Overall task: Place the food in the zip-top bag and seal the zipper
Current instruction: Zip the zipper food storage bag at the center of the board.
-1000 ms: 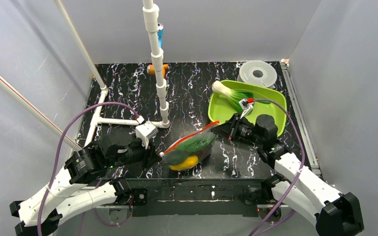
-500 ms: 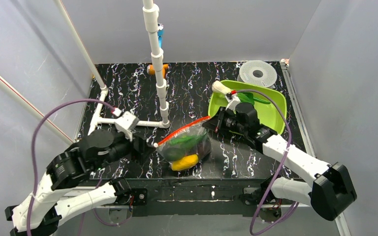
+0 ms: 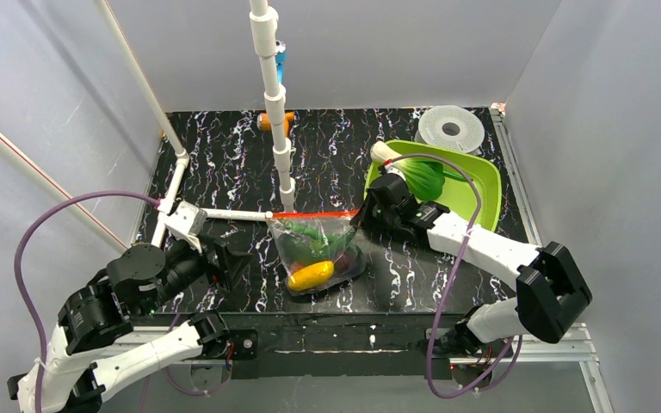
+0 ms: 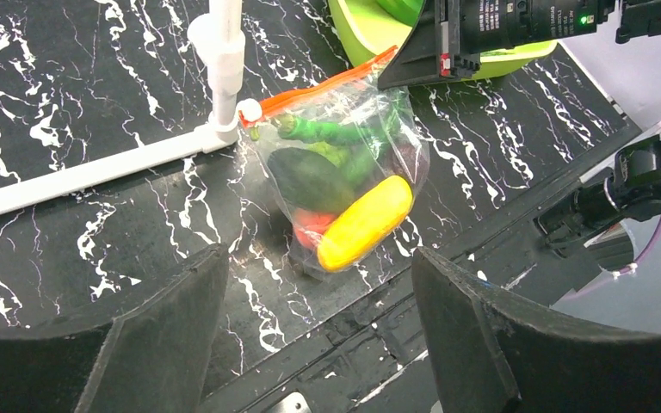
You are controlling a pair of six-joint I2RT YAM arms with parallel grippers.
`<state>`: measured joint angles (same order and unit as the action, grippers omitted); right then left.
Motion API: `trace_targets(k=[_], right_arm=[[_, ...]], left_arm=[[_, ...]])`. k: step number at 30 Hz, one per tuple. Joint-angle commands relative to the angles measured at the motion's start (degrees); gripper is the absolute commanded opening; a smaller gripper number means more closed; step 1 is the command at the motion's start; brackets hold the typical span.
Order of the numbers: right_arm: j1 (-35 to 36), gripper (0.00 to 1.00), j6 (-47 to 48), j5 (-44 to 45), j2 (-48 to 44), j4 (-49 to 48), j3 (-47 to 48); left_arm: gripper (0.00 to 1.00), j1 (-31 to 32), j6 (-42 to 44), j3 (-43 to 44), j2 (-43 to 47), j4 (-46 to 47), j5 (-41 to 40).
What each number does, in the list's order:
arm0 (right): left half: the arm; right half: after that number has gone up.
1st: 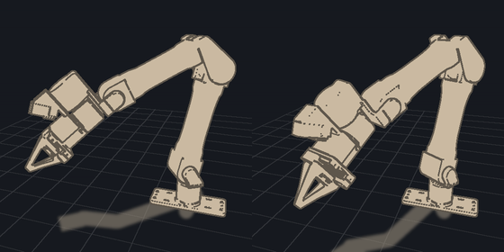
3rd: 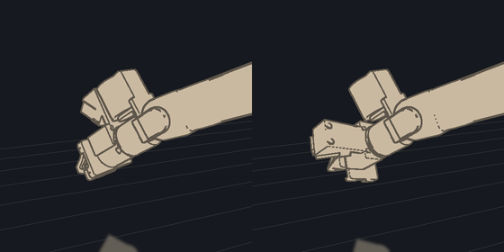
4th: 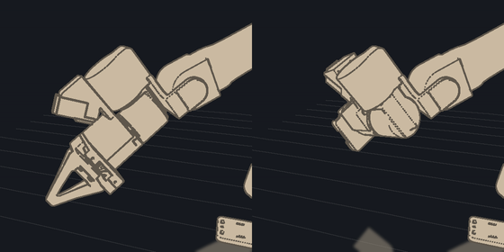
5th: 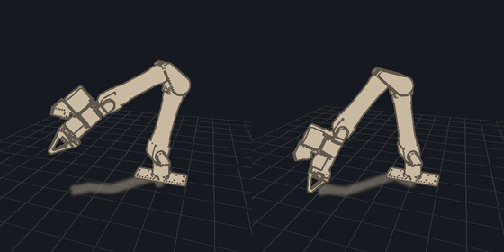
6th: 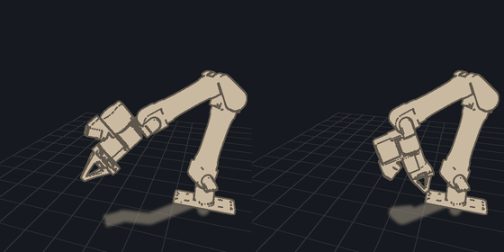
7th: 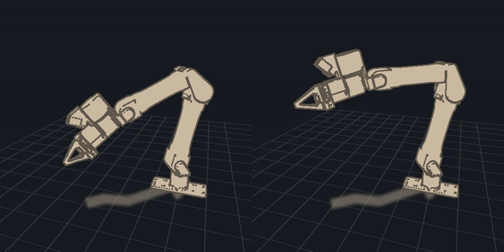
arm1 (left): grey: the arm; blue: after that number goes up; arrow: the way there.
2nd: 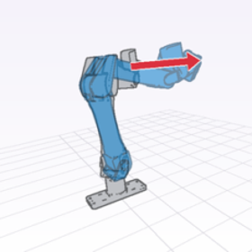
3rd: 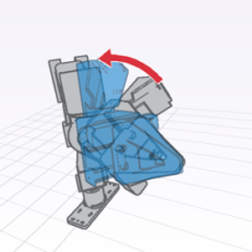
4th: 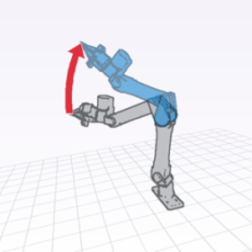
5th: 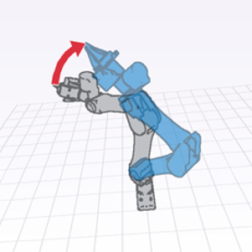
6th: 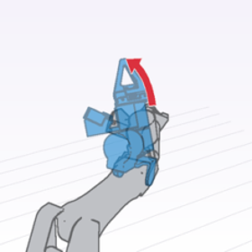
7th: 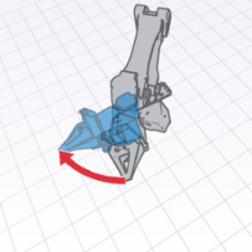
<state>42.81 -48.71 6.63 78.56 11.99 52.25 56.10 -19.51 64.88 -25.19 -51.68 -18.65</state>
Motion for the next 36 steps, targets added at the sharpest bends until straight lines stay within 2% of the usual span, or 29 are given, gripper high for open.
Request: trace_targets(k=[1,4,8,12,16,19,22,26,31,34,36], right_arm=[[3.3,0.01,-0.8,4.3,2.1,5.5,2.4],[6.2,0.01,-2.3,6.1,3.2,6.1,3.9],[6.5,0.01,-2.6,9.2,3.6,7.1,3.7],[5.9,0.01,-0.7,17.1,3.7,15.9,6.0],[5.8,0.01,0.2,22.5,0.7,21.0,3.8],[5.8,0.01,0.5,22.8,-2.3,23.7,2.0],[6.0,0.01,0.2,18.4,-4.1,23.1,0.2],[7.1,0.12,-2.1,13.3,-3.6,20.0,-2.1],[6.6,0.23,-2.7,22.8,-1.8,23.3,-2.6],[5.0,0.26,-1.9,23.7,-2.3,24.6,-2.8],[4.9,0.35,-1.7,23.6,-3.6,24.8,-2.9]], left_arm=[[0.77,0.0,-0.2,-0.7,-1.7,-0.2,-0.7],[0.77,0.0,0.4,-1.4,-2.0,0.6,-0.5],[0.77,0.0,0.6,-1.1,-2.4,1.1,-0.3],[0.77,0.0,0.5,-0.9,-1.9,0.2,0.0],[0.77,0.0,0.3,-0.9,-1.0,-0.9,-0.4],[0.77,0.0,0.3,-1.2,-0.6,-0.5,-0.4],[0.77,0.0,0.3,-1.9,-0.9,0.8,0.1],[0.76,0.0,0.0,-2.1,-2.6,2.6,1.6],[0.76,-0.1,-1.0,-0.9,-4.2,2.2,3.6],[0.76,0.0,-1.5,-1.2,-3.9,1.8,3.8],[0.76,0.0,-1.7,-1.4,-3.8,1.7,3.7]])
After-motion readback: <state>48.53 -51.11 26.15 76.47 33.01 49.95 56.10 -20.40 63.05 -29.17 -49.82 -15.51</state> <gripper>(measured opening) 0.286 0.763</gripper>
